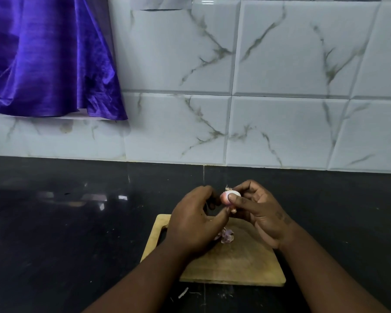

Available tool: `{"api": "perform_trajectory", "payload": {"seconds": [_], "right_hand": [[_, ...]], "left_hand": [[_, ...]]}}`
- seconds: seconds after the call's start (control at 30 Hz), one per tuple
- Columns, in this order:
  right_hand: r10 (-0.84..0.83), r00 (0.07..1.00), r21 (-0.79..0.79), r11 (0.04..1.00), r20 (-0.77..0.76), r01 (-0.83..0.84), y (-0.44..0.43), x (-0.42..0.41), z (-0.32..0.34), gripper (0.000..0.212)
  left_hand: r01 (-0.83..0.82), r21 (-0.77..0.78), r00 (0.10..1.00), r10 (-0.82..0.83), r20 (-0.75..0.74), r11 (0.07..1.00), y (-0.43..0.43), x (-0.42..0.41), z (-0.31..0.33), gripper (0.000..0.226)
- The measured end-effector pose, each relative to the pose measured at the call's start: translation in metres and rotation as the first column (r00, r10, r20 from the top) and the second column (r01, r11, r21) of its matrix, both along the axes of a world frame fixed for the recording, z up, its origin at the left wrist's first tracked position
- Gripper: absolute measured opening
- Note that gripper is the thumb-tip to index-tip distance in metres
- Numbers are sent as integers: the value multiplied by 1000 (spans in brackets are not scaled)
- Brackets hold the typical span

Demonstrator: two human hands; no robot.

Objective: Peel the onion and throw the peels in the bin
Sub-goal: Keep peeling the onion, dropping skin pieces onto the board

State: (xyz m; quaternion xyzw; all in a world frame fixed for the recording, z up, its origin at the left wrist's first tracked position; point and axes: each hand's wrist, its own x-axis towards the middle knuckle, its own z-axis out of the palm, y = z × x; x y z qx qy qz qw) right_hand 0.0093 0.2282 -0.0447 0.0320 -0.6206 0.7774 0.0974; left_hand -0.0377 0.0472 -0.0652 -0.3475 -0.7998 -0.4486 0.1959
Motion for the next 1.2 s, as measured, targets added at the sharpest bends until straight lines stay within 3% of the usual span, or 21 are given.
{"api": "perform_trajectory", "payload": {"seconds": [0.1,0.23,0.63,1.0,1.2], "right_hand": [[-1,1000,-4,1000,23,1,-3,0,2,47],[26,999,-57,998,30,-24,-5,0,3,41],[-13,1000,113,993,-23,16,-2,-1,1,49],[-19,999,107,994,-47,24,-1,0,1,37],[-1,999,104,995,-43,5,0,-3,-3,53]], "left_hand": [[-21,33,1000,22,-20,999,1,1,0,16],[-37,56,999,37,-9,998,1,-2,0,16],[-17,138,997,6,79,990,0,-1,2,7],[10,186,994,-29,101,982,1,0,2,5],[-23,207,997,7,76,978,-1,-8,-1,9]]}}
